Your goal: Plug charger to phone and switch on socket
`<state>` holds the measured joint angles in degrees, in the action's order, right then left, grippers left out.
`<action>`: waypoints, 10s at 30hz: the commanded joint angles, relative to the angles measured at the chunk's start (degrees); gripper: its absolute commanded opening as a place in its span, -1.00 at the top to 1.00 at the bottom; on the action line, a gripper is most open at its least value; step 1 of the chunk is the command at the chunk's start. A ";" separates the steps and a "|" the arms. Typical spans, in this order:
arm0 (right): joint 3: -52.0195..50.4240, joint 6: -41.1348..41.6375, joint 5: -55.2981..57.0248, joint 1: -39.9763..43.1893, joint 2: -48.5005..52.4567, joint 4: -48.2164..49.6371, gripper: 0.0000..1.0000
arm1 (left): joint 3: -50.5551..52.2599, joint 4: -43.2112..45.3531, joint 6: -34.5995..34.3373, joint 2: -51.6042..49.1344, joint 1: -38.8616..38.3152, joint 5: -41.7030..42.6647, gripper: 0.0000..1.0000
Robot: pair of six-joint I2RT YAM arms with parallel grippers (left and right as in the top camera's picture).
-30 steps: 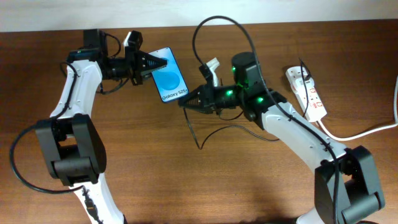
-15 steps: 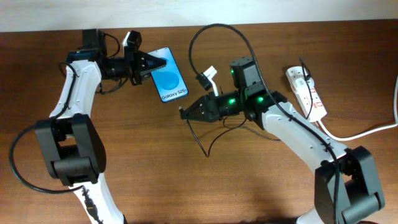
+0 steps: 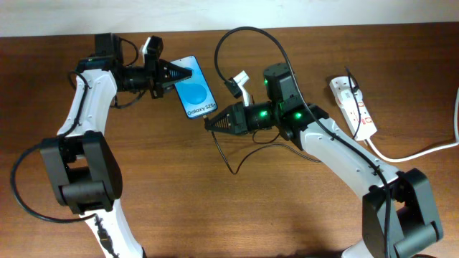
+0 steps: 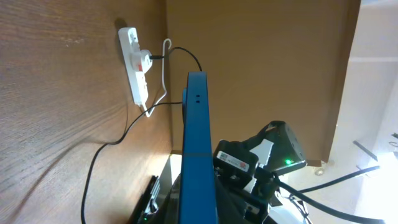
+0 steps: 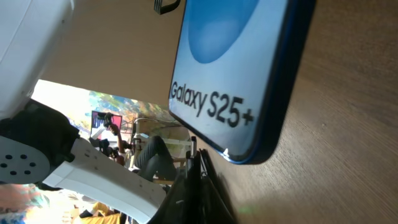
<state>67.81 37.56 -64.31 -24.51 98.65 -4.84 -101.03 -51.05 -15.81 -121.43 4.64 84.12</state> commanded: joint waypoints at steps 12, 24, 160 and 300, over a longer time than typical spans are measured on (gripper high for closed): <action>0.70 10.01 -3.06 0.83 -0.22 6.14 0.92 | -0.26 1.53 -3.21 0.37 0.31 6.08 1.00; -0.81 -1.46 -6.58 1.03 0.22 6.03 0.92 | -0.28 11.23 -9.01 0.37 0.42 6.08 1.00; -0.96 12.48 -10.64 4.46 6.84 19.28 0.92 | -0.28 20.39 -11.61 0.37 -1.88 6.08 1.00; -0.96 26.62 -3.96 4.37 6.84 23.74 0.92 | -0.28 29.42 -23.43 0.37 -3.80 0.26 1.00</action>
<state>66.52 59.81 -72.99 -20.03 105.16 18.39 -101.03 -23.86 -37.80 -121.43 0.75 80.53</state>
